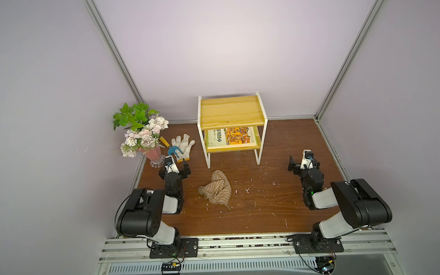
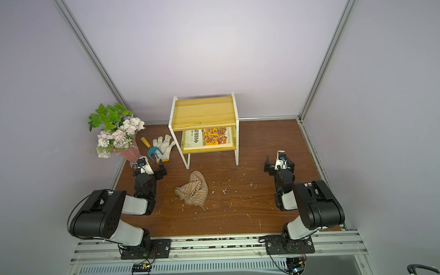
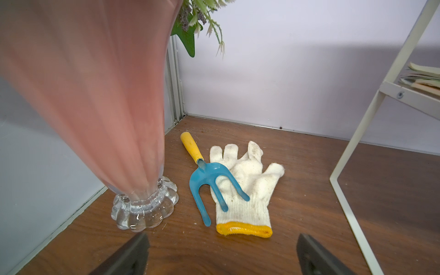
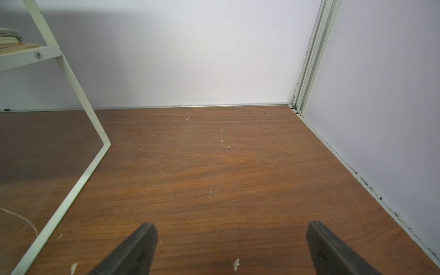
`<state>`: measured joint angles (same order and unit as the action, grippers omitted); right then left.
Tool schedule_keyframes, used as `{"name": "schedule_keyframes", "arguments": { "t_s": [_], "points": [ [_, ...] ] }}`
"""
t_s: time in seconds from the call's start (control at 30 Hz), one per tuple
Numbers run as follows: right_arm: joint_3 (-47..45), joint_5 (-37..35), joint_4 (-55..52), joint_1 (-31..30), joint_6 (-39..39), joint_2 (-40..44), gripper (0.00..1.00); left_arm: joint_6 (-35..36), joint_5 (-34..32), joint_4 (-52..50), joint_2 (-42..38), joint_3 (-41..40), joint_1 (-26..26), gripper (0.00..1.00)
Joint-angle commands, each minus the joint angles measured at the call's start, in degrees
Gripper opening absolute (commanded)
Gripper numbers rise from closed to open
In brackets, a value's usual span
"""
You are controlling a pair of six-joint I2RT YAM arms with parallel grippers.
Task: Wipe the bookshelf clean with a cloth
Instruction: Reset both arms
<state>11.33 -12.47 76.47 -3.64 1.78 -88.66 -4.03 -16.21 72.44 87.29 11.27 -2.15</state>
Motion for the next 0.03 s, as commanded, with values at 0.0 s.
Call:
{"name": "schedule_keyframes", "arguments": {
  "t_s": [0.0],
  "points": [
    [0.0,-0.7,1.0,-0.1,-0.6,0.4,1.00,-0.2,-0.7,1.1,0.1,0.2,-0.3,1.00]
  ]
}}
